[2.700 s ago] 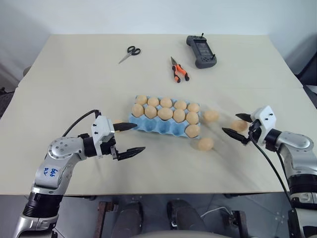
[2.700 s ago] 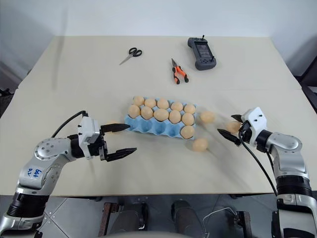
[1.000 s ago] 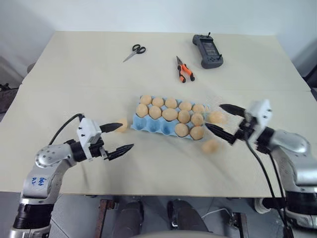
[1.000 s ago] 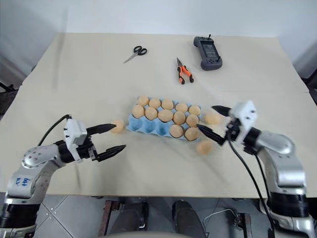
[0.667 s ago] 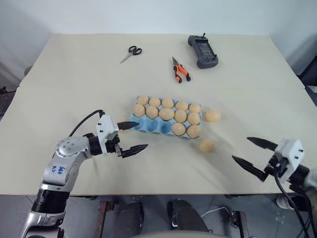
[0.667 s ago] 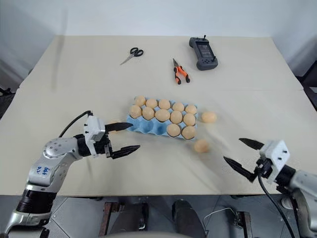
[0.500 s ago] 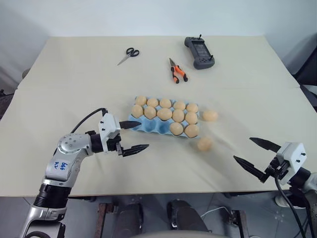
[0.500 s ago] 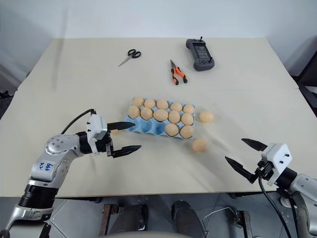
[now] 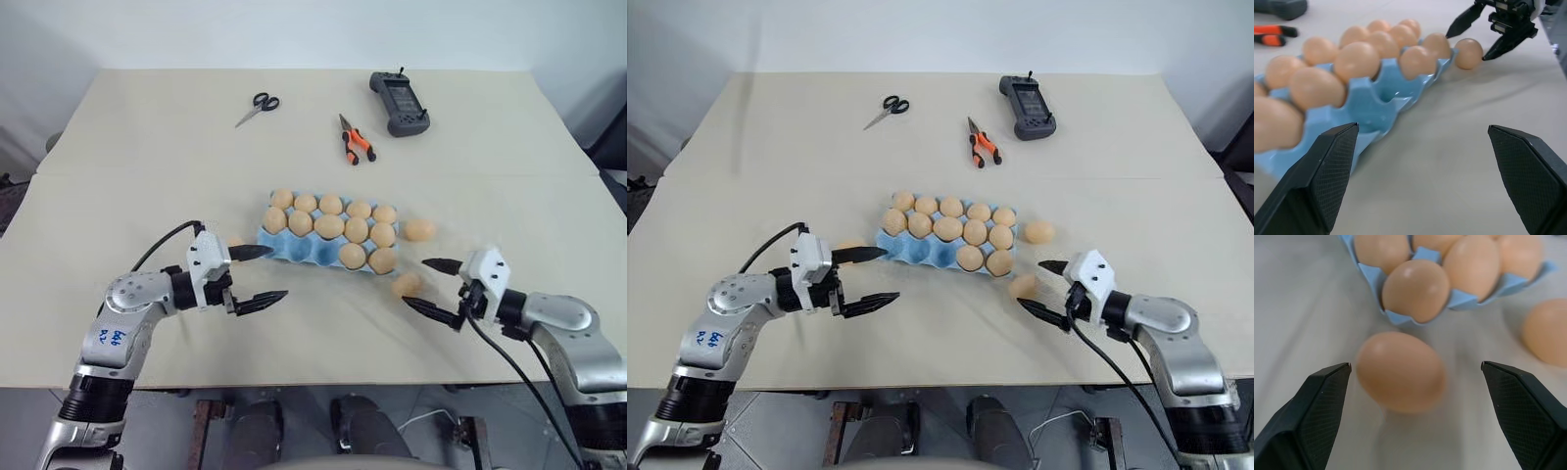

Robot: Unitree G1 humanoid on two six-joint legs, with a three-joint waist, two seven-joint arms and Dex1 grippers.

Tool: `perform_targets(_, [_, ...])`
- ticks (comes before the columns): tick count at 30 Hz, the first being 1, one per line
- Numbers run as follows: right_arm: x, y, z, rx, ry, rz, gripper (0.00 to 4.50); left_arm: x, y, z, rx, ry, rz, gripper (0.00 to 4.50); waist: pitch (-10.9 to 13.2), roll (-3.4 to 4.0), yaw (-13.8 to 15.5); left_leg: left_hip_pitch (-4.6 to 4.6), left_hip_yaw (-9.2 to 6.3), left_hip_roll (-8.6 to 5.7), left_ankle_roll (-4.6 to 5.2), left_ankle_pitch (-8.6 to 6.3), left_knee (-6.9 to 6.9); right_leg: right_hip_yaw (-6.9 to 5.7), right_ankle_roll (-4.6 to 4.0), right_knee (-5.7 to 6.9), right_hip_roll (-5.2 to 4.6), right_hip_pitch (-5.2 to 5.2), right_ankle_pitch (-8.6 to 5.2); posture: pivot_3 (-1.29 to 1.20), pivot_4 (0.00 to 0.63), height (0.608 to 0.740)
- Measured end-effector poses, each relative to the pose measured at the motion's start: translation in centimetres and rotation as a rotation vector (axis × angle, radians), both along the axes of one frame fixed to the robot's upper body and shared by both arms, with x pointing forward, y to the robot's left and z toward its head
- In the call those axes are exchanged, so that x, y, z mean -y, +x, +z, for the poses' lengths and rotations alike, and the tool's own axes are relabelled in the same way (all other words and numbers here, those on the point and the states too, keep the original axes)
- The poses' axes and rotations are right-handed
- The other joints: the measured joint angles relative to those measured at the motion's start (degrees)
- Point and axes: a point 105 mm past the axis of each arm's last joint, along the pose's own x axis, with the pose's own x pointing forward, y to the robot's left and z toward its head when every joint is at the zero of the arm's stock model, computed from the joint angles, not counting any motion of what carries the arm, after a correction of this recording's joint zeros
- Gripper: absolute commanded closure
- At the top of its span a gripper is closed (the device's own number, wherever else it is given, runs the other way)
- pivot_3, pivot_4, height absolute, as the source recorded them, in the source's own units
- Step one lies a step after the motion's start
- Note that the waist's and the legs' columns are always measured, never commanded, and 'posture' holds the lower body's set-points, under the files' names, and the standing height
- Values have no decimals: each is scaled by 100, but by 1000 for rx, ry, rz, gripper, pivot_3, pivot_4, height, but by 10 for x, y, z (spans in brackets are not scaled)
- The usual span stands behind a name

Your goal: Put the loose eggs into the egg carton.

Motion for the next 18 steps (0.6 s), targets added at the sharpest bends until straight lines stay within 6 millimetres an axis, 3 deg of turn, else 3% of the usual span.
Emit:
perform_targets(6, [-10,0,-7,-31,5,48,2317,-1,0,4,18,-2,18,0,0,0,30,-2,0,0,1,-1,2,0,0,-5,-1,1,0,0,150,740])
perform_targets(8, [-10,0,-7,-31,6,52,2713,-2,-1,3,13,-1,24,0,0,0,36,-2,0,0,2,-1,2,0,0,-5,-1,1,0,0,150,740])
perform_targets(12, [-12,-8,-2,-49,16,77,2807,-11,-3,-2,0,-4,70,0,0,1,19,-4,0,0,1,-1,-5,0,0,-5,-1,-4,0,0,150,740])
perform_targets(15, [-18,-21,15,-58,12,145,2807,-28,-5,-4,-6,4,144,0,1,1,2,-4,0,2,-1,-3,-8,-1,0,-8,-1,-4,0,0,150,740])
perform_targets(18, [-38,-25,38,-43,55,222,2807,-44,-10,-8,-14,9,211,0,2,-2,-45,-3,1,3,0,-2,-3,1,0,-8,-2,-1,0,0,150,740])
